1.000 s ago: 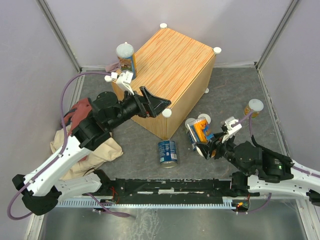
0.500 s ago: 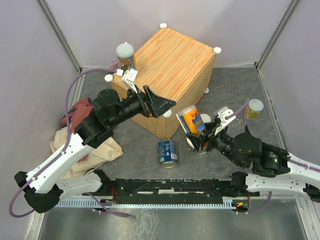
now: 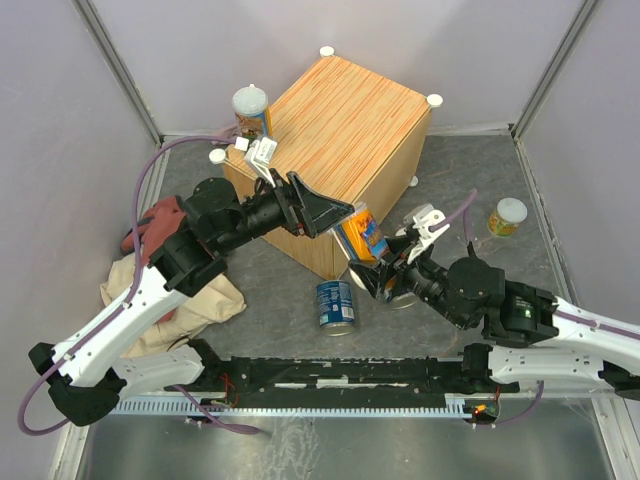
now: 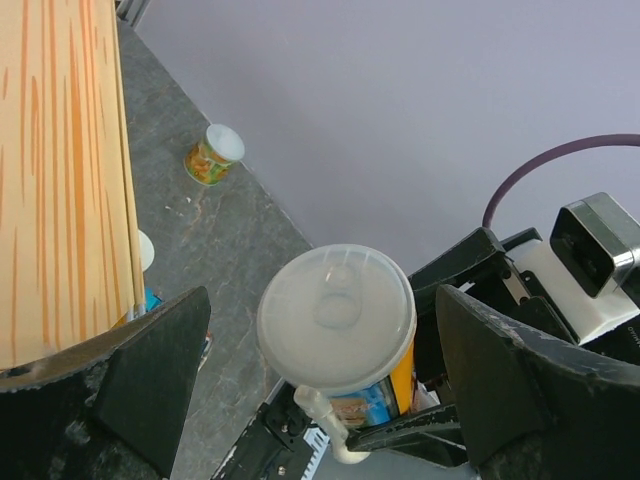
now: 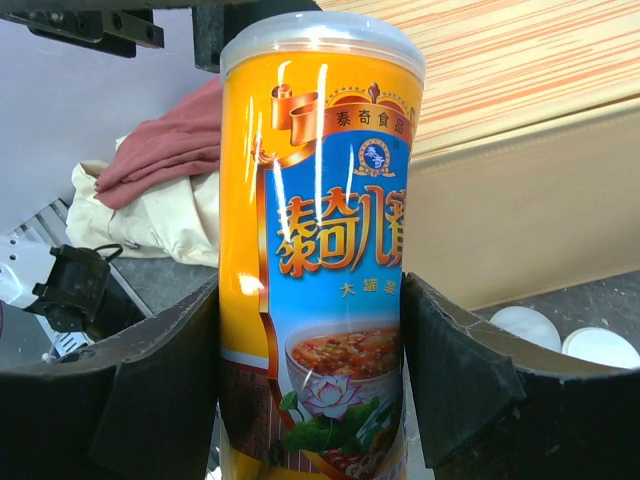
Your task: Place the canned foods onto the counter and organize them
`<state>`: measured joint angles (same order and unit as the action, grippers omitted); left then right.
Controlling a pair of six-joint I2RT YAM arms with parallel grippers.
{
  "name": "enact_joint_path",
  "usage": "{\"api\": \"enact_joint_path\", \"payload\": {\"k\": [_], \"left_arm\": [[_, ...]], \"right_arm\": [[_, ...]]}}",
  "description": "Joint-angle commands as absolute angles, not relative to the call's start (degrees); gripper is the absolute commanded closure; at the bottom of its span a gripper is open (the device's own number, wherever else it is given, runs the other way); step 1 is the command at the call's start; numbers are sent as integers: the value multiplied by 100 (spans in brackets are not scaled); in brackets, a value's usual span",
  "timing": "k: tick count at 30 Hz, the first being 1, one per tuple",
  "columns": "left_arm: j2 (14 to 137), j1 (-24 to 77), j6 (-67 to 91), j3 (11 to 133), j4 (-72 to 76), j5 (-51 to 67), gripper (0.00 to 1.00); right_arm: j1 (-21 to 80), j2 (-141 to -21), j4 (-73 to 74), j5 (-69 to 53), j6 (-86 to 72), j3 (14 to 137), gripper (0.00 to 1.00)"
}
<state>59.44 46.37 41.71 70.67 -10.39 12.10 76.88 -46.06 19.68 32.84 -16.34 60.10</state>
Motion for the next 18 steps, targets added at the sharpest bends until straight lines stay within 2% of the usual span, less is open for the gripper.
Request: {"api": "enact_joint_path", "payload": {"k": [1,18], "left_arm": [[5921,4652,4104,7189,-654,1500,1],[5810,4651,4403,6820,-172,1755,1]], "right_arm": [[7725,-4614,666,3241,-1497,6558,99],[7720,-5001,119,3183,-1312,6765,99]]}}
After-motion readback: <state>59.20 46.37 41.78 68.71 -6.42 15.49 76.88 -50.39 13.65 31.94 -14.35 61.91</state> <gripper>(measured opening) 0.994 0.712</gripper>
